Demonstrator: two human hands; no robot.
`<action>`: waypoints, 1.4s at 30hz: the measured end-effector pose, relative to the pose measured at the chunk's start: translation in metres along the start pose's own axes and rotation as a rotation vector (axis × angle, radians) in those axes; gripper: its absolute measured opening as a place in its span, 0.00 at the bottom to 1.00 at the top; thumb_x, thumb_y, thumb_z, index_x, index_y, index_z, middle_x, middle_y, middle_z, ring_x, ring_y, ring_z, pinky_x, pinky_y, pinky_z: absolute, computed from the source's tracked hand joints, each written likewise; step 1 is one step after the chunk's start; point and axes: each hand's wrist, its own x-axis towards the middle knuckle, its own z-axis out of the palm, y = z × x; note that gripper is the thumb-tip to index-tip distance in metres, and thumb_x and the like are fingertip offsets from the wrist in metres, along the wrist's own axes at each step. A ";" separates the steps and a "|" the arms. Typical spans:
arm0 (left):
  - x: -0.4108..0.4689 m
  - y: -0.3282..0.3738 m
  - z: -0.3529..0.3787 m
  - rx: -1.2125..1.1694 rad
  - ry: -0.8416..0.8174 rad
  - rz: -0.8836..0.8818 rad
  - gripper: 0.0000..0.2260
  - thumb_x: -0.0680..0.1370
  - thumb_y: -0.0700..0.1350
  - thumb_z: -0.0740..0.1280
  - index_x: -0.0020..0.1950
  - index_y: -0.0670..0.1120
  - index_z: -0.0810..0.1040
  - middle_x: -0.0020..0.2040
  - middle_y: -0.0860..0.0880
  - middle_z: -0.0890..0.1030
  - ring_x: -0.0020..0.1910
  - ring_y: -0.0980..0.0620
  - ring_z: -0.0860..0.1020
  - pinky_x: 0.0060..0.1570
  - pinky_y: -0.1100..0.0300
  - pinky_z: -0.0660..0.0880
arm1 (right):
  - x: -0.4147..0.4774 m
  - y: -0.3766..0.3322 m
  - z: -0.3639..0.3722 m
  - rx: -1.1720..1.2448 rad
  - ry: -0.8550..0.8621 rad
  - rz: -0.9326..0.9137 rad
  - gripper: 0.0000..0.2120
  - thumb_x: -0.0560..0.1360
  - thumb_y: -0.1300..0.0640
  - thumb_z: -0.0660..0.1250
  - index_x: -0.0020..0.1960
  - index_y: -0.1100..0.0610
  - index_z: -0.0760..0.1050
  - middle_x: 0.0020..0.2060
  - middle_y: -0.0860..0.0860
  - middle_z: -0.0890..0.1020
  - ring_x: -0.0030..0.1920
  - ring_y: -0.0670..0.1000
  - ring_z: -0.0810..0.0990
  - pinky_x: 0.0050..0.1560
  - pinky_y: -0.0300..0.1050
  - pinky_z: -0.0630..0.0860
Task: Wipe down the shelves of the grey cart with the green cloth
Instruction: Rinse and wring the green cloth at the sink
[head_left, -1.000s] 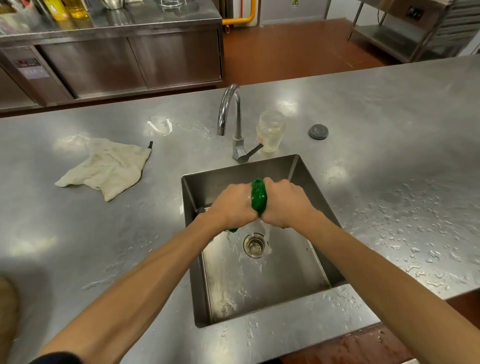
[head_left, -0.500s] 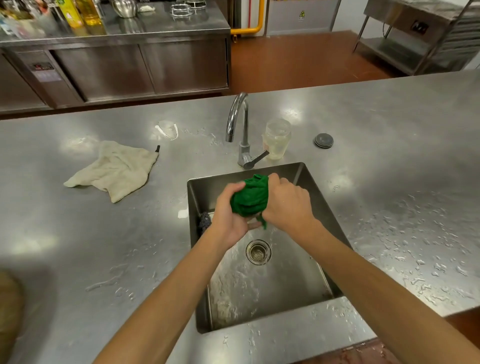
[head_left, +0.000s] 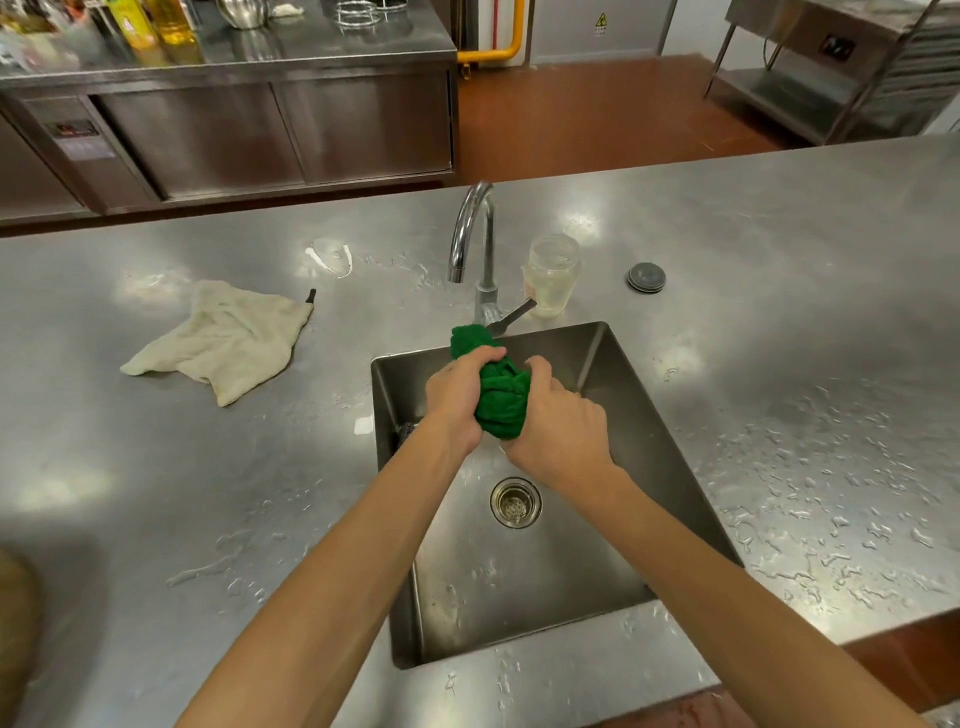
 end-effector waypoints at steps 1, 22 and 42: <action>0.000 0.000 0.003 -0.017 0.026 0.027 0.09 0.70 0.39 0.77 0.47 0.41 0.82 0.40 0.45 0.84 0.36 0.48 0.84 0.35 0.58 0.80 | 0.000 0.000 0.000 0.050 0.010 0.030 0.38 0.68 0.47 0.73 0.70 0.55 0.57 0.51 0.52 0.79 0.48 0.58 0.81 0.39 0.47 0.70; -0.004 -0.020 0.035 0.161 -0.126 0.345 0.19 0.63 0.42 0.83 0.50 0.46 0.81 0.40 0.52 0.85 0.39 0.57 0.84 0.41 0.60 0.81 | 0.023 0.014 -0.014 -0.030 0.114 0.072 0.21 0.71 0.53 0.72 0.58 0.61 0.71 0.47 0.56 0.80 0.45 0.59 0.81 0.38 0.45 0.66; 0.026 -0.003 0.031 0.515 -0.022 0.381 0.08 0.58 0.33 0.71 0.30 0.42 0.75 0.29 0.43 0.75 0.32 0.48 0.75 0.32 0.52 0.74 | 0.028 0.021 0.012 0.954 -0.443 0.279 0.12 0.64 0.60 0.77 0.44 0.56 0.78 0.36 0.48 0.82 0.36 0.47 0.79 0.35 0.38 0.78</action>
